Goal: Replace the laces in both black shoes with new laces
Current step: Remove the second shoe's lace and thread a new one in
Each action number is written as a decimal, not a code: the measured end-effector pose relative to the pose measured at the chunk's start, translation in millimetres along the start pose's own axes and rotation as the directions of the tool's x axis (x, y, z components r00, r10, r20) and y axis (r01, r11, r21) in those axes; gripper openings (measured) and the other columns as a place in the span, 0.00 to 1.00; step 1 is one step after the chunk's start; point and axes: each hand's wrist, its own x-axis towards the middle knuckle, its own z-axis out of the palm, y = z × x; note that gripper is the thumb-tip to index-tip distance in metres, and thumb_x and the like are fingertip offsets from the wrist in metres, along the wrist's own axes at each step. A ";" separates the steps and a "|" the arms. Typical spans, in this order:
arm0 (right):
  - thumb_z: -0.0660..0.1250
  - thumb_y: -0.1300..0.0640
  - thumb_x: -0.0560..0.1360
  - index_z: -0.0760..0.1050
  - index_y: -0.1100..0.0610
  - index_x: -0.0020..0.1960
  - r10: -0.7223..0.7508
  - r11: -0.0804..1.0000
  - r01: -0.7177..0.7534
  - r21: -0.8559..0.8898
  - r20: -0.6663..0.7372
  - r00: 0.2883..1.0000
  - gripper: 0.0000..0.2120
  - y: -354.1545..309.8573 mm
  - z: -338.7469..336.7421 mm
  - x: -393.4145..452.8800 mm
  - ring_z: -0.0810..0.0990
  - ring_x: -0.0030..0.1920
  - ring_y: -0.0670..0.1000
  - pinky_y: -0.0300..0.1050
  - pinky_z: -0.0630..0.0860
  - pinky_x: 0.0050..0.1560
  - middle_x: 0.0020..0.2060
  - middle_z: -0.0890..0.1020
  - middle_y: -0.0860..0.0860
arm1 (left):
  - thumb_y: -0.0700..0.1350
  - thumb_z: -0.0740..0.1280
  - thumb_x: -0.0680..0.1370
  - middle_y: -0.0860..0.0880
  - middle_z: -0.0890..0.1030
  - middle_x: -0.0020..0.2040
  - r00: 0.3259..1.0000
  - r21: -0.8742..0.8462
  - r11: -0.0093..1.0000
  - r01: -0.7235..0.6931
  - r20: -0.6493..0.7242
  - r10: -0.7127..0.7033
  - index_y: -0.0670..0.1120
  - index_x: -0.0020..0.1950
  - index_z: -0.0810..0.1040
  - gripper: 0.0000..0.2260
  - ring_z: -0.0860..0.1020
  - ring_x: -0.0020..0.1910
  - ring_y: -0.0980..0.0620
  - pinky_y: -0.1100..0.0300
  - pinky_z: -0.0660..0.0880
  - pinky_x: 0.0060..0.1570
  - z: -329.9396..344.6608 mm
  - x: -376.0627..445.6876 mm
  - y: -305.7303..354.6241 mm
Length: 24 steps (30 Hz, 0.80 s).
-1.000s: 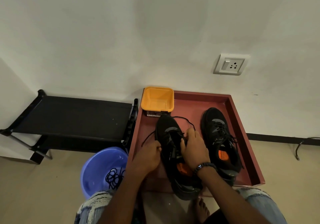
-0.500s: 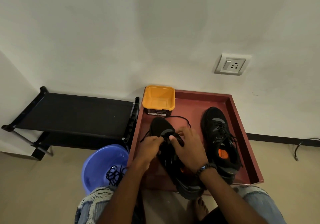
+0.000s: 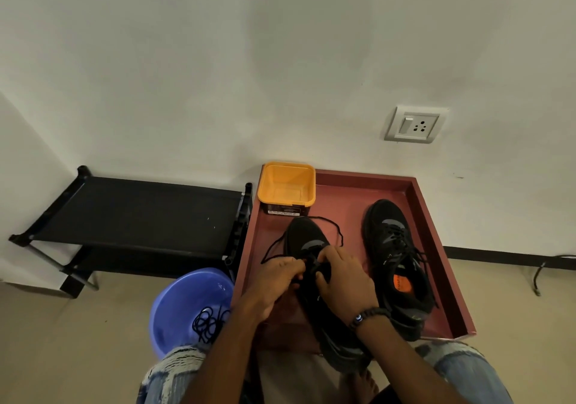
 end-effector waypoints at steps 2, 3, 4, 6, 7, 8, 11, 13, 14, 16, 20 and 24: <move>0.65 0.51 0.78 0.68 0.46 0.58 0.004 1.000 -0.004 -0.009 0.004 1.000 0.11 0.8 -0.9 -0.8 0.72 0.55 0.48 0.41 0.69 0.44 0.57 0.73 0.44 | 0.49 0.64 0.78 0.44 0.80 0.47 0.999 -0.015 1.000 0.022 0.029 -0.021 0.33 0.54 0.78 0.18 0.79 0.49 0.48 0.56 0.76 0.55 -4.1 -3.6 1.5; 0.65 0.51 0.77 0.68 0.46 0.58 0.012 1.000 -0.012 -0.011 0.000 1.000 0.11 2.6 -1.9 -1.3 0.73 0.56 0.48 0.42 0.71 0.44 0.57 0.73 0.43 | 0.49 0.64 0.78 0.45 0.82 0.49 0.999 -0.055 0.998 0.029 0.036 -0.027 0.33 0.55 0.79 0.19 0.80 0.51 0.49 0.54 0.76 0.56 -7.9 -6.6 3.2; 0.65 0.51 0.77 0.67 0.46 0.58 0.027 0.999 -0.028 -0.017 -0.006 1.000 0.11 5.1 -2.5 -1.7 0.73 0.55 0.48 0.44 0.73 0.44 0.57 0.73 0.43 | 0.47 0.63 0.80 0.46 0.84 0.50 0.999 -0.138 0.989 0.044 0.031 -0.040 0.35 0.53 0.80 0.15 0.82 0.51 0.50 0.53 0.76 0.56 -14.1 -9.9 5.4; 0.64 0.51 0.77 0.67 0.46 0.58 0.056 0.998 -0.057 -0.029 -0.022 0.998 0.11 10.2 -3.6 -1.3 0.74 0.55 0.49 0.46 0.76 0.45 0.55 0.74 0.44 | 0.42 0.63 0.80 0.47 0.86 0.48 0.997 -0.298 0.953 0.062 -0.019 -0.071 0.39 0.44 0.81 0.11 0.83 0.47 0.52 0.55 0.77 0.50 -28.6 -14.8 10.9; 0.64 0.51 0.77 0.67 0.46 0.57 0.062 0.998 -0.063 -0.030 -0.029 0.998 0.11 12.4 -3.4 -0.4 0.73 0.54 0.49 0.46 0.76 0.44 0.55 0.74 0.44 | 0.41 0.62 0.80 0.48 0.85 0.46 0.995 -0.272 0.961 0.058 -0.057 -0.076 0.39 0.42 0.80 0.10 0.82 0.45 0.51 0.55 0.77 0.48 -34.6 -15.4 12.7; 0.64 0.51 0.77 0.67 0.46 0.57 0.066 0.997 -0.066 -0.027 -0.030 0.997 0.10 13.7 -2.7 0.7 0.73 0.54 0.49 0.45 0.75 0.43 0.54 0.74 0.45 | 0.41 0.62 0.80 0.47 0.83 0.44 0.993 -0.131 0.989 0.063 -0.095 -0.076 0.39 0.44 0.79 0.10 0.80 0.45 0.50 0.55 0.76 0.46 -38.5 -13.3 9.7; 0.63 0.51 0.77 0.67 0.47 0.56 0.059 0.998 -0.060 -0.031 -0.021 0.998 0.09 13.7 -1.0 2.2 0.71 0.53 0.49 0.41 0.69 0.42 0.54 0.74 0.45 | 0.44 0.61 0.82 0.48 0.76 0.43 0.993 0.431 0.901 0.060 -0.114 -0.011 0.44 0.47 0.76 0.07 0.74 0.42 0.53 0.51 0.74 0.48 -32.1 -2.4 -7.0; 0.63 0.52 0.77 0.68 0.47 0.56 0.054 0.998 -0.055 -0.029 -0.035 0.998 0.09 13.2 1.5 0.8 0.71 0.53 0.49 0.41 0.69 0.43 0.54 0.74 0.45 | 0.46 0.62 0.82 0.51 0.76 0.48 0.998 0.520 0.853 0.035 -0.060 -0.004 0.48 0.55 0.74 0.04 0.75 0.46 0.55 0.59 0.72 0.45 -18.4 4.6 -19.3; 0.64 0.52 0.77 0.68 0.47 0.56 0.051 0.998 -0.052 -0.024 -0.046 0.998 0.09 13.4 2.5 -0.7 0.72 0.53 0.49 0.41 0.70 0.43 0.54 0.75 0.45 | 0.48 0.62 0.82 0.52 0.77 0.51 0.999 0.525 0.851 0.028 -0.036 -0.010 0.48 0.59 0.74 0.07 0.76 0.49 0.55 0.61 0.71 0.47 -11.6 8.4 -23.1; 0.64 0.52 0.77 0.69 0.47 0.57 0.051 0.999 -0.052 -0.017 -0.050 0.997 0.10 15.4 4.7 -2.5 0.72 0.53 0.49 0.42 0.73 0.45 0.54 0.75 0.45 | 0.52 0.62 0.82 0.52 0.78 0.54 0.999 0.490 0.871 0.019 0.019 -0.033 0.48 0.64 0.74 0.13 0.77 0.53 0.54 0.59 0.74 0.53 1.9 14.8 -26.8; 0.64 0.52 0.77 0.68 0.45 0.58 0.046 0.999 -0.046 0.006 -0.036 0.998 0.11 16.5 3.6 -0.3 0.71 0.52 0.48 0.44 0.75 0.48 0.54 0.75 0.44 | 0.56 0.66 0.79 0.49 0.79 0.50 0.998 0.463 0.886 -0.009 -0.047 0.034 0.48 0.59 0.73 0.15 0.79 0.48 0.53 0.59 0.76 0.47 24.6 18.7 -29.3; 0.65 0.52 0.77 0.70 0.45 0.57 0.042 0.996 -0.044 0.078 0.017 0.999 0.10 21.0 -0.2 3.0 0.71 0.52 0.47 0.45 0.75 0.50 0.52 0.76 0.42 | 0.48 0.69 0.79 0.47 0.78 0.45 0.980 0.383 0.922 -0.048 -0.158 0.117 0.50 0.50 0.69 0.09 0.77 0.43 0.51 0.52 0.78 0.47 31.5 21.5 -30.4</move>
